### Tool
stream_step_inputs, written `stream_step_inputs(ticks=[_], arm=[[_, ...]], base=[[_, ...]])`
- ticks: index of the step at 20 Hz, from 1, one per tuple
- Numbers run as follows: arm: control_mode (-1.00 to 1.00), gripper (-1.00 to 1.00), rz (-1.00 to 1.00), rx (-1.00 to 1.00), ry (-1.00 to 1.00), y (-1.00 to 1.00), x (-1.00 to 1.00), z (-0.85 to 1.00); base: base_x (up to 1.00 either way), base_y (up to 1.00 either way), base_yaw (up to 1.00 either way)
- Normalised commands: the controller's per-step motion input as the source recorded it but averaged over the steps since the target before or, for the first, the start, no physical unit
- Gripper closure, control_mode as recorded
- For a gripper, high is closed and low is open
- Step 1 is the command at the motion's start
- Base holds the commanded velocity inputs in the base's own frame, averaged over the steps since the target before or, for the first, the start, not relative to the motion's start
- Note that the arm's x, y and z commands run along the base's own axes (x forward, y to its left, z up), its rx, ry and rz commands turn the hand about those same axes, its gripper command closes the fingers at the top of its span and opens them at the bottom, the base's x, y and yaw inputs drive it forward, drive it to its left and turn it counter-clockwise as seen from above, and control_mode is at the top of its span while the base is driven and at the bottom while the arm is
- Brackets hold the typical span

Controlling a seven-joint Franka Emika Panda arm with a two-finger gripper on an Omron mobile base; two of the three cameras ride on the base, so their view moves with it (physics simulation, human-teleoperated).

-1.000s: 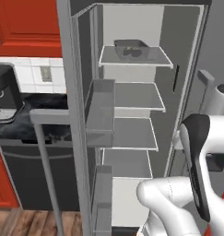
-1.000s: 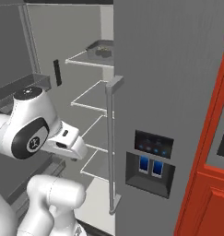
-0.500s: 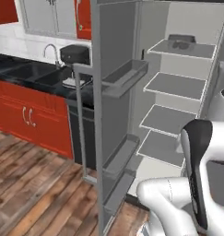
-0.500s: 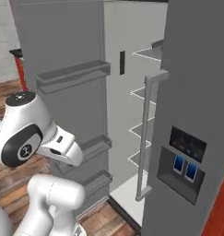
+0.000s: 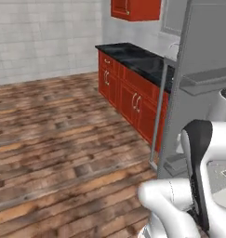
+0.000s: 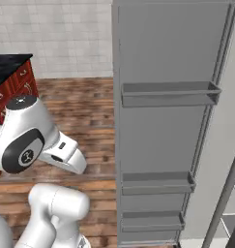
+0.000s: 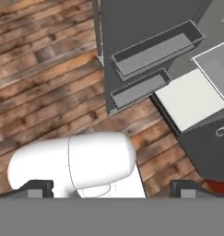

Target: Place two dumplings into each of the tupperware containers and then place the containers in the fridge.

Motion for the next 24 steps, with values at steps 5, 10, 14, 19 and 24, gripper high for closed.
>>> stream_step_inputs(ticks=[5, 10, 14, 19, 24], arm=[[1.0, -1.0, 0.0, 0.0, 0.0, 0.0, 0.0, 0.0], [1.0, -1.0, 0.0, 0.0, 0.0, 0.0, 0.0, 0.0], [1.0, -1.0, 0.0, 0.0, 0.0, 0.0, 0.0, 0.0], [1.0, -1.0, 0.0, 0.0, 0.0, 0.0, 0.0, 0.0], [1.0, -1.0, 0.0, 0.0, 0.0, 0.0, 0.0, 0.0]], base=[[-0.35, 0.34, 0.99], [-0.12, 0.88, 0.7], [0.74, 1.0, 0.16], [0.83, 1.0, 0.01], [0.84, 1.0, 0.0]])
